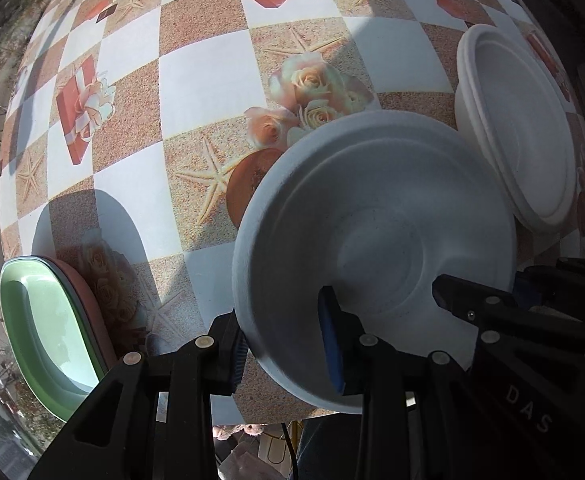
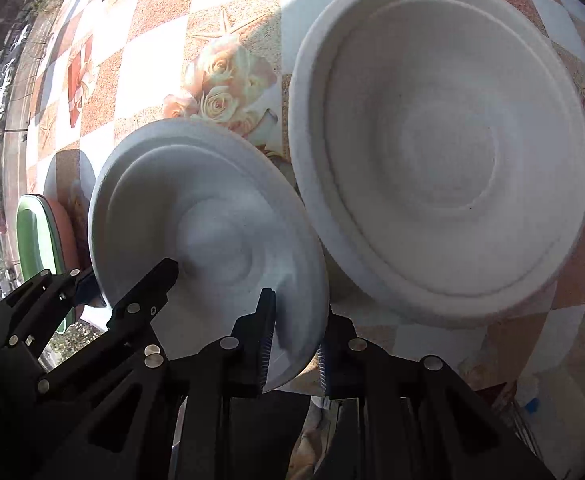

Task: Organize plates and bowls
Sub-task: 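Carry the white bowl over the nested bowls and lower it in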

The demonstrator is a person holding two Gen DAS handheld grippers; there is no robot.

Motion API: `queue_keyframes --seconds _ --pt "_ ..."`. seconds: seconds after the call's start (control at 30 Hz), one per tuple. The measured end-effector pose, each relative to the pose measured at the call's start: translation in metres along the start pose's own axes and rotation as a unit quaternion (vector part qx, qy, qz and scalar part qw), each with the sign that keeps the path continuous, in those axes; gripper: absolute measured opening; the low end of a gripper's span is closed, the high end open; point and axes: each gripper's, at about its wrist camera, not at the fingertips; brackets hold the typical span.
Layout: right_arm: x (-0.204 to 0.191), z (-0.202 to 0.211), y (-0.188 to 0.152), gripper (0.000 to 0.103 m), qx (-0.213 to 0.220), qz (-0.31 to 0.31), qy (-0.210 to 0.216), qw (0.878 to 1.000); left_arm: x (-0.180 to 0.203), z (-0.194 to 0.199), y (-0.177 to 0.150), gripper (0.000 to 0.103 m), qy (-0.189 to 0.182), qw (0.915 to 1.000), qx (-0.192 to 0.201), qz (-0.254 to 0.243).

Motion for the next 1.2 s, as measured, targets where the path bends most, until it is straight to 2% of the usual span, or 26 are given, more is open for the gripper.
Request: queue_keyframes --seconds 0.13,0.27,0.3,0.5,0.7,0.9,1.1,1.2 --pt "0.016 0.003 -0.001 0.020 -0.003 -0.005 -0.001 1.000 0.012 0.002 0.019 0.035 0.002 0.9999 -0.010 -0.009" --pt "0.023 0.008 -0.004 0.020 -0.008 0.016 -0.004 1.000 0.016 0.003 0.018 0.036 0.010 0.9999 -0.011 0.002" --pt "0.022 0.011 -0.004 0.020 -0.009 0.022 -0.002 1.000 -0.004 -0.002 0.010 0.036 0.011 0.9998 -0.010 0.009" --pt "-0.013 0.031 0.000 0.020 -0.008 0.070 0.015 0.997 -0.027 0.011 0.004 0.036 0.024 0.9985 0.005 0.048" --pt "-0.032 0.047 -0.003 0.020 0.003 0.100 0.022 0.995 -0.030 0.025 0.002 0.036 0.034 0.9976 0.022 0.055" --pt "-0.035 0.064 -0.005 0.020 0.021 0.099 0.028 0.994 -0.018 0.042 0.017 0.036 0.038 0.9971 0.049 0.043" --pt "-0.001 0.097 -0.011 0.020 0.051 0.072 0.041 0.995 0.008 0.065 0.039 0.040 0.042 0.9963 0.075 -0.003" --pt "0.017 0.115 -0.009 0.020 0.066 0.053 0.046 0.995 0.019 0.077 0.052 0.040 0.032 0.9960 0.081 -0.019"
Point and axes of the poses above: each gripper's, at about its wrist camera, not at the fingertips, and z roughly against the way its jaws point, x to its right, y to its top, and after that the axes turned 3 degrees about -z, right-handed
